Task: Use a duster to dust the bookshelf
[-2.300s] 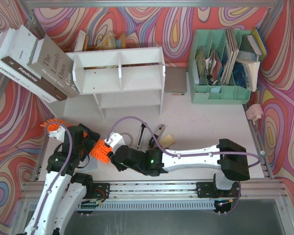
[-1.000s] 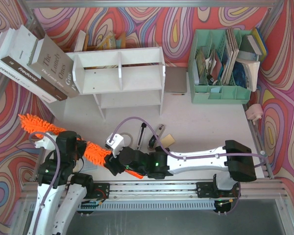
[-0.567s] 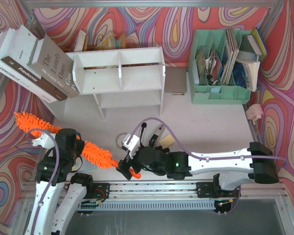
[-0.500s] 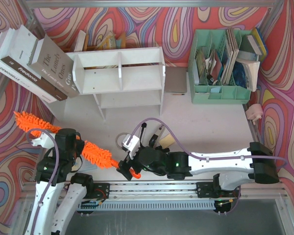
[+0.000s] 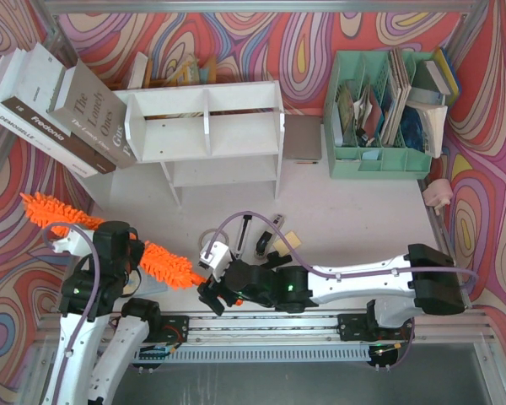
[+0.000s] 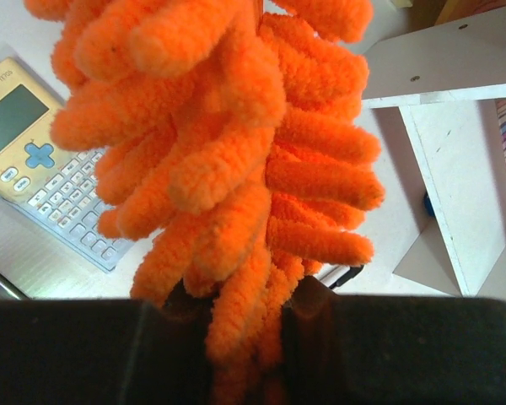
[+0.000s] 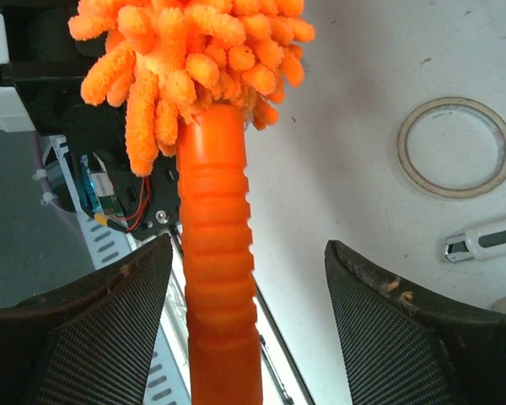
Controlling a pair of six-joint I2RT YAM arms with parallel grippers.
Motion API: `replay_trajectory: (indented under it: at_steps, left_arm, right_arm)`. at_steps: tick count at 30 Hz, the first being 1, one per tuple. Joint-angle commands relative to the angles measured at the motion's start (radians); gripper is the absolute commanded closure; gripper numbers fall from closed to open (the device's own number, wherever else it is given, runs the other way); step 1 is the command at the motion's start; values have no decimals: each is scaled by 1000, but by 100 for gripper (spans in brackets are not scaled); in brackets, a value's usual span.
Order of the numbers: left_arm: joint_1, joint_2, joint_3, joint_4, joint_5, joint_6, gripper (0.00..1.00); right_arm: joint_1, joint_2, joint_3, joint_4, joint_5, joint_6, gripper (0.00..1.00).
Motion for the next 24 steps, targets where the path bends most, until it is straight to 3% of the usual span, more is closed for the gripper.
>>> replay_trajectory:
  at_steps: [1, 10, 24]
  left_arm:
    - [4, -2, 19, -1, 11, -43, 100]
    - [4, -20, 19, -8, 50, -98, 100]
    - [4, -43, 32, -36, 88, -148, 100]
  right_arm:
    - [17, 44, 55, 47, 28, 14, 33]
    - [21, 78, 55, 67, 46, 9, 42]
    - [21, 100, 58, 77, 56, -18, 68]
